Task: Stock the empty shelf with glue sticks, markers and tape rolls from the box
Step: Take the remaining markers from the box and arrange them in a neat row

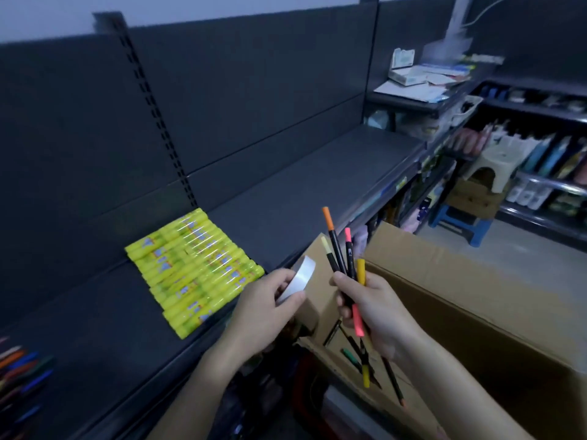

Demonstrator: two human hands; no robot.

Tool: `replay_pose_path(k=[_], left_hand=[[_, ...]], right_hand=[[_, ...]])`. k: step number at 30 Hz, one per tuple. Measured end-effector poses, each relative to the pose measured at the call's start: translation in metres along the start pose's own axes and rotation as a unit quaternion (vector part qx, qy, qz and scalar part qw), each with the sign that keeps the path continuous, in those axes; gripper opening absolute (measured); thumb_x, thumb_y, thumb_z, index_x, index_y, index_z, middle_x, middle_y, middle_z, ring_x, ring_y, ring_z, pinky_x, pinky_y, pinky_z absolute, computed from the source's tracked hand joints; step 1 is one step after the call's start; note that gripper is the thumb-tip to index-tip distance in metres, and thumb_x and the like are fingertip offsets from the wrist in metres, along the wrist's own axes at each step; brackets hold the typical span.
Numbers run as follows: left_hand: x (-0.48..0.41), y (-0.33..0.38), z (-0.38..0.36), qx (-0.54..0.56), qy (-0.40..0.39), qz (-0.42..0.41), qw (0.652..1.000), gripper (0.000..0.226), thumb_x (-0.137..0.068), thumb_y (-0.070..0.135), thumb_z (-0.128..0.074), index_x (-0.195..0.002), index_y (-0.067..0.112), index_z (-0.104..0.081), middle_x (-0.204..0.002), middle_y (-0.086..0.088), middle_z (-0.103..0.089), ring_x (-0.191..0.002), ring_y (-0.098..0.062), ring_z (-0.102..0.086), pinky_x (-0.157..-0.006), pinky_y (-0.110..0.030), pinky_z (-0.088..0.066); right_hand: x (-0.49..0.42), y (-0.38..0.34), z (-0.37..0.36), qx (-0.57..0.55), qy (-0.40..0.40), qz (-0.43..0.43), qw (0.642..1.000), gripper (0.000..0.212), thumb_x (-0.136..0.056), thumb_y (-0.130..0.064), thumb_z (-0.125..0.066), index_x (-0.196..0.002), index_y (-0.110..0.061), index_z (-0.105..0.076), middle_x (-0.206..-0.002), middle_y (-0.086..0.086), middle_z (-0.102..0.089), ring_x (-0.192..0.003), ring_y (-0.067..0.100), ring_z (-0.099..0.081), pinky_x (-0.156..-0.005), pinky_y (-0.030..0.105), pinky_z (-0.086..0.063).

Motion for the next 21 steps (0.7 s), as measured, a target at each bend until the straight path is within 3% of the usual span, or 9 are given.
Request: replay_pose_path(k=[13,21], left_hand=[[0.179,-0.063,0.165,-0.027,0.186,0.072,0.98,0.019,-0.075,0.037,-0.06,-0.088,0.024,-0.063,-0.076,0.0,-0.066,-0.074,-0.02,-0.063,-0.072,-0.045,-0.049],[0.292,-0.104,0.225,-0.035,0.239,0.139,0.96,0.007,-0.083,0.033,-0.063,-0.089,0.03,-0.061,-0.079,-0.004,-0.066,-0.077,-0.025,-0.062,-0.072,-0.048,-0.049]], right_hand=[[0.063,0.045,-0.21,0.042,-0.159,-0.002,0.986,0.015,-0.096,-0.018,-0.054,-0.087,-0.007,-0.055,-0.056,0.0,-0.052,-0.044,0.011,-0.042,-0.038,0.019,-0.031],[0.109,0.093,-0.309,0.068,-0.236,-0.02,0.969,0.017,-0.097,-0.018,-0.051,-0.086,-0.007,-0.057,-0.054,0.001,-0.053,-0.045,0.014,-0.042,-0.044,0.025,-0.03]])
Point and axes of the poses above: each hand's wrist, its own x-axis away from the middle knuckle, its own z-axis out of the back of the hand, y = z × x, the point moved 1 cm from there along -x, towards the middle knuckle
